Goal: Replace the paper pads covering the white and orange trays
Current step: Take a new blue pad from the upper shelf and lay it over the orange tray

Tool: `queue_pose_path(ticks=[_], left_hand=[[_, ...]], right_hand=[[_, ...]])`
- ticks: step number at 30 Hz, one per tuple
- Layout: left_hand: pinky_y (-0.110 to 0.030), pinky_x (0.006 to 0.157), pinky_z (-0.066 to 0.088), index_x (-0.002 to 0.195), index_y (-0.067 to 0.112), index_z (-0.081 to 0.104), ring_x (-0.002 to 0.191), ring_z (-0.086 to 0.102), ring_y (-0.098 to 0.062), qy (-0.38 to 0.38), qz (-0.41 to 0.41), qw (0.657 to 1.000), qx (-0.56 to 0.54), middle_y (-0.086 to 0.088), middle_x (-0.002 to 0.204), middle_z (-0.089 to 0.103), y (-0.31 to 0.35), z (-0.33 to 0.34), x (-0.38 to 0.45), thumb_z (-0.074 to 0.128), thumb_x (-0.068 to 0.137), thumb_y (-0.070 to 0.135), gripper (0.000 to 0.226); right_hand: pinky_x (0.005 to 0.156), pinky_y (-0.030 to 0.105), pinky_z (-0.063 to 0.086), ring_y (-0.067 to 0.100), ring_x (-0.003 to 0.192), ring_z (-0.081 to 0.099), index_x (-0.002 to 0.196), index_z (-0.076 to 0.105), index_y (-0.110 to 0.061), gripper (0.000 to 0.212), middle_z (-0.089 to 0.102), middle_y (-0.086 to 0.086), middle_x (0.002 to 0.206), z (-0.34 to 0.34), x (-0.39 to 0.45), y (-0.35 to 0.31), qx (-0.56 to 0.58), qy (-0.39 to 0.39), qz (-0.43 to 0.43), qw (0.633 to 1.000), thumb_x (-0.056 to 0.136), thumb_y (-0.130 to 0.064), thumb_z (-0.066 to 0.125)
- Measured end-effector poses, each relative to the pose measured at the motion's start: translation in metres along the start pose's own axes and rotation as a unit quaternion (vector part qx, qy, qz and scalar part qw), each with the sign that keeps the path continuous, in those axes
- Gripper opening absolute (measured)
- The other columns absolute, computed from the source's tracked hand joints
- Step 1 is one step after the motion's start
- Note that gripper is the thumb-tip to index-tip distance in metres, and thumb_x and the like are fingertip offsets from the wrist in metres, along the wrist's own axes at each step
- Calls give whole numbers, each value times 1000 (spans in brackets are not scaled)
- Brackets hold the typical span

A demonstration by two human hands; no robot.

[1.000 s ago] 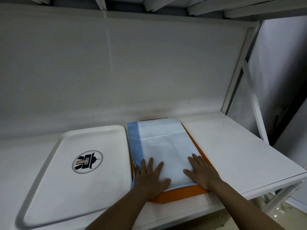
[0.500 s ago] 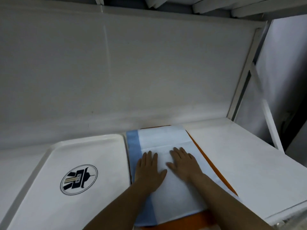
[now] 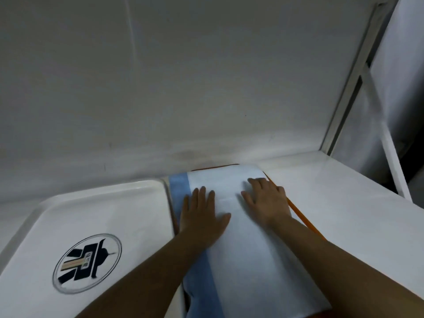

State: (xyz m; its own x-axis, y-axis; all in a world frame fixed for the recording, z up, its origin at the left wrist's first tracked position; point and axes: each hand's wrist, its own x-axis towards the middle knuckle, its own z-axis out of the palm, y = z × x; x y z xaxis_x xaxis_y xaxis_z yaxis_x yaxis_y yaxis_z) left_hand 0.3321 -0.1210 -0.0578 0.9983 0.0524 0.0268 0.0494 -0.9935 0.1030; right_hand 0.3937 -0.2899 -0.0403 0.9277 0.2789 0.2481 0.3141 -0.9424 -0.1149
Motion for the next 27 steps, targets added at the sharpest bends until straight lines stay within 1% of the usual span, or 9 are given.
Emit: queue_pose_path(ticks=[3, 6, 11, 13, 16, 20, 23, 25, 27], left_hand=[[-40, 118, -7, 152, 16, -4, 147, -13, -22, -10, 3, 1000, 17, -7, 159, -13, -14, 2, 28, 21, 97, 54, 71], [-38, 119, -2, 152, 16, -3, 147, -9, -20, -13, 29, 999, 0, -5, 160, -11, -16, 8, 50, 22, 99, 49, 67], [-40, 119, 2, 153, 21, 1, 148, -5, -19, -40, 45, 998, -6, -3, 161, -7, -26, 19, 68, 21, 98, 51, 65], [-44, 119, 1, 153, 19, 2, 148, -3, -22, -21, 22, 999, 19, -4, 161, -6, -33, 20, 67, 17, 97, 55, 68], [-48, 118, -6, 153, 16, 2, 148, -1, -25, 1, -24, 999, 46, -5, 161, -3, -33, 19, 60, 13, 95, 60, 74], [-48, 117, -11, 152, 7, 2, 147, 3, -24, 12, -80, 996, 27, -10, 160, 3, -32, 20, 53, 14, 91, 66, 85], [-48, 118, -10, 151, 2, 2, 147, 5, -26, 15, -106, 994, 30, -14, 159, 8, -32, 19, 50, 15, 89, 69, 91], [-47, 118, -11, 151, 3, 3, 147, 3, -27, 24, -100, 994, 35, -14, 159, 6, -30, 17, 51, 14, 90, 68, 90], [-44, 117, -10, 152, 8, 1, 148, -2, -25, 30, -48, 998, 18, -11, 160, -1, -27, 16, 53, 17, 93, 63, 82]], right_hand=[[116, 34, 11, 15, 147, 8, 151, 19, -22, 53, 16, -3, 158, 13, 29, -6, 30, -48, -92, 994, 102, -40, 27], [118, 33, 1, 11, 147, -2, 152, 12, -26, 54, 5, -7, 160, 35, 45, -13, 49, -84, -138, 986, 102, -42, 24], [119, 35, 0, 11, 147, -4, 152, 11, -26, 61, -3, -7, 160, 55, 57, -3, 43, -124, -57, 990, 99, -54, 21], [119, 37, 2, 14, 148, -2, 152, 11, -24, 65, -1, -5, 161, 55, 58, 3, 41, -124, -20, 991, 97, -57, 20], [119, 39, 8, 18, 148, 4, 152, 14, -20, 69, 5, -1, 161, 56, 59, 10, 25, -113, 19, 993, 96, -60, 19], [118, 40, 13, 22, 147, 11, 149, 20, -16, 71, 13, 3, 160, 58, 60, 14, 12, -102, 56, 993, 95, -61, 21], [115, 39, 20, 22, 143, 23, 145, 28, -13, 69, 26, 5, 155, 56, 60, 11, -16, -81, 84, 993, 95, -60, 22], [110, 38, 27, 23, 135, 34, 140, 36, -12, 60, 38, 6, 147, 52, 60, 7, -56, -34, 77, 995, 97, -51, 25], [109, 36, 27, 22, 133, 35, 141, 35, -12, 53, 39, 6, 146, 49, 61, 7, -52, -2, 17, 998, 99, -44, 28]])
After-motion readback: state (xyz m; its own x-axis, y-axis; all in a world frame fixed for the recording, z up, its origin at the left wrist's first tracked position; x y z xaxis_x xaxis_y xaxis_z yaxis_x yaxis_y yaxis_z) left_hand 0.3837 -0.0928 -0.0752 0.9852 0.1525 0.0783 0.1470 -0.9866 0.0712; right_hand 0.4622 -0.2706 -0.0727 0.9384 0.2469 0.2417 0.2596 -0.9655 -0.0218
